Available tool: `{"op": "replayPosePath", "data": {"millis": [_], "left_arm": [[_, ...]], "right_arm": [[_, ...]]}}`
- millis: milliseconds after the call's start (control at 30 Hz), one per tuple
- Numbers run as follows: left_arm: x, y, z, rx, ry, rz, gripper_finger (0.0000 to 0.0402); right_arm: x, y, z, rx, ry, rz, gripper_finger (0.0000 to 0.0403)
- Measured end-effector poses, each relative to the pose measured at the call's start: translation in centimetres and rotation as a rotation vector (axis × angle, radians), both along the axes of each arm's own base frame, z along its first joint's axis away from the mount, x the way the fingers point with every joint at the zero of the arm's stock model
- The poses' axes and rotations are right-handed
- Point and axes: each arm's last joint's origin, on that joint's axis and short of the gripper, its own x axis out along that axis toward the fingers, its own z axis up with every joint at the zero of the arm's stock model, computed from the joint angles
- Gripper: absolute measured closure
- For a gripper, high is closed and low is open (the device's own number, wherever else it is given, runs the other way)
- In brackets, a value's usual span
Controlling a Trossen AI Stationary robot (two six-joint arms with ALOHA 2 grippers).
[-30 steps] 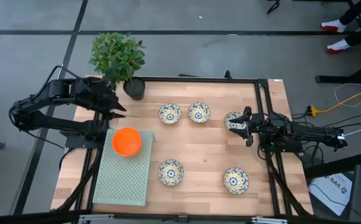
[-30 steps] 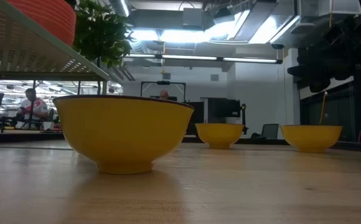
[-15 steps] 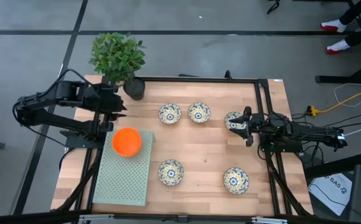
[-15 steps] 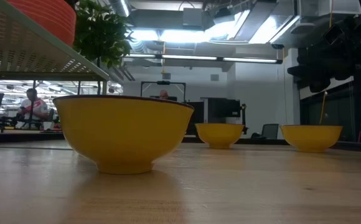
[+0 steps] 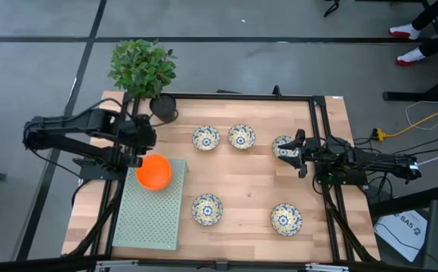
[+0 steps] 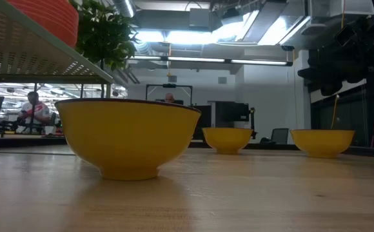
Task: Pick & Place Mini bowls
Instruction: Move the orange stacked bowls to the bottom of the shelf
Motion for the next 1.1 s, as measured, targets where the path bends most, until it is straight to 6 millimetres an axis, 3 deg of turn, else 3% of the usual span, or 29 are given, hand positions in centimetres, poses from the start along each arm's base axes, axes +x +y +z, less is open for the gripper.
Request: {"op": "replayPosePath", "data": {"millis": [567,1100], "left_arm": [[0.9,-2.0,-1.0,-0.036,0.033,-0.222,0.0288],[0.6,-5.5,-0.9,-0.079,-0.002,-0.488,0.0288]], "right_arm": [[0.0,0.0,0.0,0.0,0.0,0.0,0.0188],[0.0,0.0,0.0,-0.001,0.0,0.0,0.0188]]}}
